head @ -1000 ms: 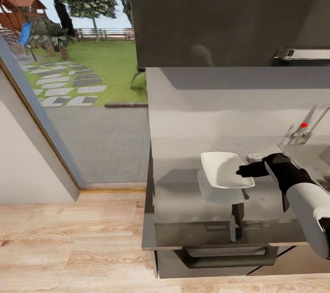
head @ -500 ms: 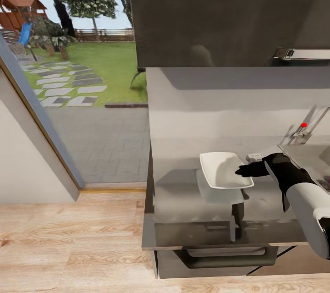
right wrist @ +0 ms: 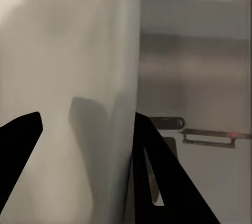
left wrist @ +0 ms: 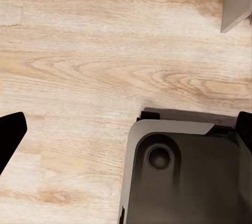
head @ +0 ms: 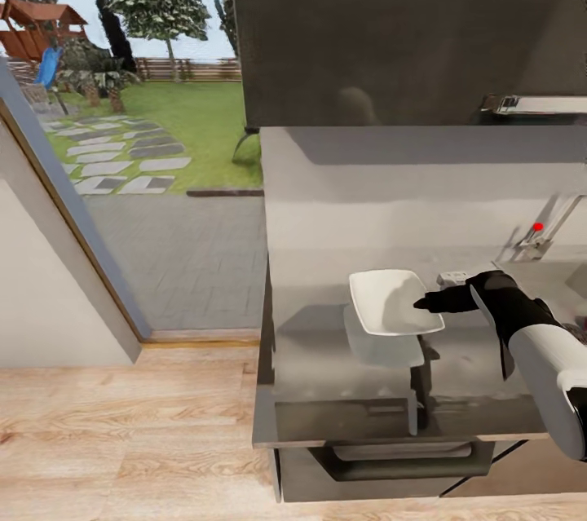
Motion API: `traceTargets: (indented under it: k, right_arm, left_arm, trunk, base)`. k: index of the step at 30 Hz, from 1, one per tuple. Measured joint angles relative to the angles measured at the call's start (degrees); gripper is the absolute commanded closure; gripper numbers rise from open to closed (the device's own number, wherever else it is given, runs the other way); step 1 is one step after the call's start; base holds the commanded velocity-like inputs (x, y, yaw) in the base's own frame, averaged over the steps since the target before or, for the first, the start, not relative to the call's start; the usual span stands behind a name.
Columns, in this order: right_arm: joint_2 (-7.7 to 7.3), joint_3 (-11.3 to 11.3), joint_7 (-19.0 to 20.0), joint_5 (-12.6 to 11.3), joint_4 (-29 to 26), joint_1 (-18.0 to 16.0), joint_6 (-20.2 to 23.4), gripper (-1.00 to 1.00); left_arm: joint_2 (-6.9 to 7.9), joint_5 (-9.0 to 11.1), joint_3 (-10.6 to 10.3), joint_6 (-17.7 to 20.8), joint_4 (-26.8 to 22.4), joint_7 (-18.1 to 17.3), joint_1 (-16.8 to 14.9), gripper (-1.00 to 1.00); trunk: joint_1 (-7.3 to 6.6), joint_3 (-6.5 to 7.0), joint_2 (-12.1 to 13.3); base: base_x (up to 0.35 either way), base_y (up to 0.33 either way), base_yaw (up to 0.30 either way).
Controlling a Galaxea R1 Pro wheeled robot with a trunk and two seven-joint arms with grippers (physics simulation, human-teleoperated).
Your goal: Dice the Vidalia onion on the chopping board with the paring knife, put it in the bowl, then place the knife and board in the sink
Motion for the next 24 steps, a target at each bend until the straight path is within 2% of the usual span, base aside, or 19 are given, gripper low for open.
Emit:
traceTargets:
  k: [13, 24]
  right_arm:
    - [0.05, -0.06, 0.0, -0.09, 0.0, 0.0, 0.01, 1.0]
    - [0.08, -0.02, 0.01, -0.09, 0.0, 0.01, -0.03, 1.0]
  left_arm:
    - [0.0, 0.0, 0.01, 0.0, 0.0, 0.0, 0.0, -1.0]
    - [0.0, 0.0, 0.03, -0.02, 0.0, 0.0, 0.0, -1.0]
  trunk:
    - [0.0, 1.17, 0.0]
    - [0.0, 2.16, 0.01]
  base:
    - [0.0, 0.013, 0.0]
    - [0.0, 0.228, 0.0]
